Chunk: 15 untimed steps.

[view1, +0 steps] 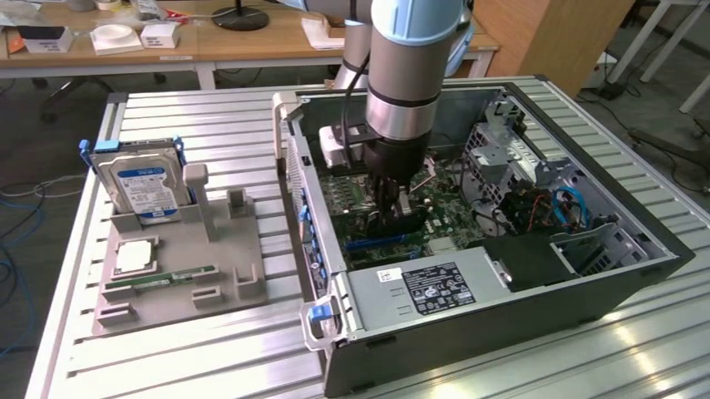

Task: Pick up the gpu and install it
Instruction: 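Insert the gpu into the slot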

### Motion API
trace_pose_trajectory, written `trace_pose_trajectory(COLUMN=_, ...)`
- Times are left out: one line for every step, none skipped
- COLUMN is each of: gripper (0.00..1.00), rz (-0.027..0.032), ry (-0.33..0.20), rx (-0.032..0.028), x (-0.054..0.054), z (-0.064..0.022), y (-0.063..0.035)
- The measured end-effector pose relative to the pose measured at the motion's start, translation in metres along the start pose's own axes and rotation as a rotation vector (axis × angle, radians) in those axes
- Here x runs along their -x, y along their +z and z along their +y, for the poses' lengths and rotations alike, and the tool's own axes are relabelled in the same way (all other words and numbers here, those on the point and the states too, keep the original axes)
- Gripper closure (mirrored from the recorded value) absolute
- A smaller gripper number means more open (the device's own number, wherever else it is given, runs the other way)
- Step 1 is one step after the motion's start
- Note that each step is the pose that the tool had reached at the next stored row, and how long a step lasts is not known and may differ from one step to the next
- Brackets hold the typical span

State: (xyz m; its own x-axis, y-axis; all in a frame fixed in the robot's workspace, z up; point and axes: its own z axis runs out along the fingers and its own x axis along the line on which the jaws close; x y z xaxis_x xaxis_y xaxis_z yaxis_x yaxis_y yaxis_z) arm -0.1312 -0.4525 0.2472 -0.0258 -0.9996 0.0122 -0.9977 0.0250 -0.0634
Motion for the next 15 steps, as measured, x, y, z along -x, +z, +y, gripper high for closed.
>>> trace_pose_trajectory(gripper=0.74, rz=0.0, ry=0.0, rx=0.0, x=0.0, z=0.0, y=0.0005)
trace_pose_trajectory(gripper=0.74, rz=0.0002, ry=0.0, rx=0.0002, x=-0.0001, z=0.0001, y=0.0009)
trace_pose_trajectory(gripper=0.74, rz=0.0005, ry=0.0, rx=0.0003, x=-0.0001, z=0.0001, y=0.001)
trace_pose_trajectory(gripper=0.74, rz=0.0004, ry=0.0, rx=0.0003, x=-0.0001, z=0.0001, y=0.0013)
trace_pose_trajectory(gripper=0.74, rz=0.0002, ry=0.0, rx=0.0001, x=-0.0001, z=0.0003, y=0.0019)
trace_pose_trajectory(gripper=0.74, rz=0.0001, ry=0.0, rx=0.0, x=0.0, z=0.0004, y=0.0026)
trace_pose_trajectory(gripper=0.74, rz=0.0004, ry=0.0, rx=0.0002, x=0.0, z=0.0004, y=0.0028)
trace_pose_trajectory(gripper=0.74, rz=0.0004, ry=0.0, rx=0.0002, x=-0.0001, z=0.0004, y=0.0029)
trace_pose_trajectory(gripper=0.74, rz=0.0006, ry=0.0, rx=0.0003, x=-0.0001, z=0.0004, y=0.0028)
trace_pose_trajectory(gripper=0.74, rz=0.0005, ry=0.0, rx=0.0003, x=-0.0001, z=0.0004, y=0.0029)
trace_pose_trajectory(gripper=0.74, rz=0.0004, ry=0.0, rx=0.0002, x=-0.0001, z=0.0004, y=0.003)
trace_pose_trajectory(gripper=0.74, rz=0.0003, ry=0.0, rx=0.0002, x=-0.0001, z=0.0005, y=0.003)
trace_pose_trajectory(gripper=0.74, rz=0.0003, ry=0.0, rx=0.0002, x=-0.0001, z=0.0005, y=0.003)
trace_pose_trajectory(gripper=0.74, rz=0.0003, ry=0.0, rx=0.0002, x=0.0, z=0.0005, y=0.003)
trace_pose_trajectory(gripper=0.74, rz=0.0003, ry=0.0, rx=0.0001, x=0.0, z=0.0004, y=0.003)
